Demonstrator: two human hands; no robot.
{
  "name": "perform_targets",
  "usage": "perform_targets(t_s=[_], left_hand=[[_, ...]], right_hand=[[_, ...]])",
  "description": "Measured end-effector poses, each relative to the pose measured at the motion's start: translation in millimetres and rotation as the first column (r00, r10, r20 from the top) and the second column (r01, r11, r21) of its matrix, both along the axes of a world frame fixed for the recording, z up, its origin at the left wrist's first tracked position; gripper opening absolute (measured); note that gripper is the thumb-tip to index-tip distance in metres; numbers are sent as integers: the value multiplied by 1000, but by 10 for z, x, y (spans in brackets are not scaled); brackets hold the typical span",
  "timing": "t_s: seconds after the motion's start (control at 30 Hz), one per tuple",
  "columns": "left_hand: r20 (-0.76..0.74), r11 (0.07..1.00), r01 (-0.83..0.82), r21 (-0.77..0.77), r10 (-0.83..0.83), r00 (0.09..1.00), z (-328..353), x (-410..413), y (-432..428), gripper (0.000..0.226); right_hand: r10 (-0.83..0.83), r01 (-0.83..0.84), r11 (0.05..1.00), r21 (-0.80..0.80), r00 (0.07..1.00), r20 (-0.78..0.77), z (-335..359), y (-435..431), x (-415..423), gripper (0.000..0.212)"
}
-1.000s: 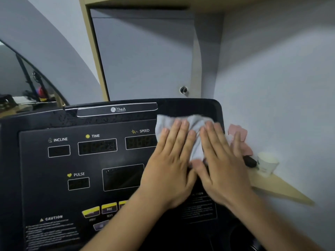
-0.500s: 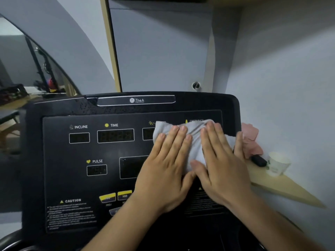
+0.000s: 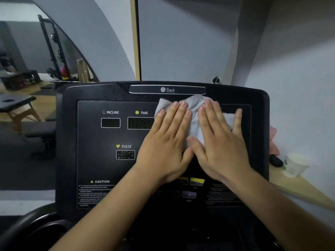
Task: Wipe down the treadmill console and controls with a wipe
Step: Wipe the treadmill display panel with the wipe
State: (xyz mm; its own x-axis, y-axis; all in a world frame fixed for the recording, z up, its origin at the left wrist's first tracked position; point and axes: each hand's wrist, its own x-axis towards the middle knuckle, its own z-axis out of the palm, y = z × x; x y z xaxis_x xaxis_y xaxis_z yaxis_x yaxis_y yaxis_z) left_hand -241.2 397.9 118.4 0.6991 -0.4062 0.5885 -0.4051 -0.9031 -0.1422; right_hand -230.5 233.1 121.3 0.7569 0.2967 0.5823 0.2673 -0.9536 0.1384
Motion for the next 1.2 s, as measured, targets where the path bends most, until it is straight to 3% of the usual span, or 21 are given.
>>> perform_targets(t_s=[0.3, 0.5, 0.7, 0.9, 1.1, 1.2], left_hand=[[1, 999, 15, -40, -15, 1000, -320, -198, 339, 71], [-6, 991, -67, -112, 66, 998, 35, -18, 418, 67], [14, 995, -38, -95, 39, 999, -338, -232, 766, 70], [8, 988, -110, -106, 111, 994, 17, -50, 974, 69], [-8, 987, -103, -120, 103, 995, -386, -321, 1221, 70], [-1, 984, -128, -125, 129, 992, -267, -254, 1390, 69]], right_hand=[[45, -46, 999, -22, 999, -26, -283, 231, -211, 79], [24, -24, 1000, 1, 1000, 3, 138, 643, 15, 77], [126, -126, 991, -38, 992, -10, -266, 697, -207, 78], [109, -109, 993, -41, 994, 4, 134, 1116, -13, 77], [207, -206, 977, -61, 978, 1, -256, 1199, -218, 76], [217, -216, 972, -89, 976, -6, -113, 1383, -149, 75]])
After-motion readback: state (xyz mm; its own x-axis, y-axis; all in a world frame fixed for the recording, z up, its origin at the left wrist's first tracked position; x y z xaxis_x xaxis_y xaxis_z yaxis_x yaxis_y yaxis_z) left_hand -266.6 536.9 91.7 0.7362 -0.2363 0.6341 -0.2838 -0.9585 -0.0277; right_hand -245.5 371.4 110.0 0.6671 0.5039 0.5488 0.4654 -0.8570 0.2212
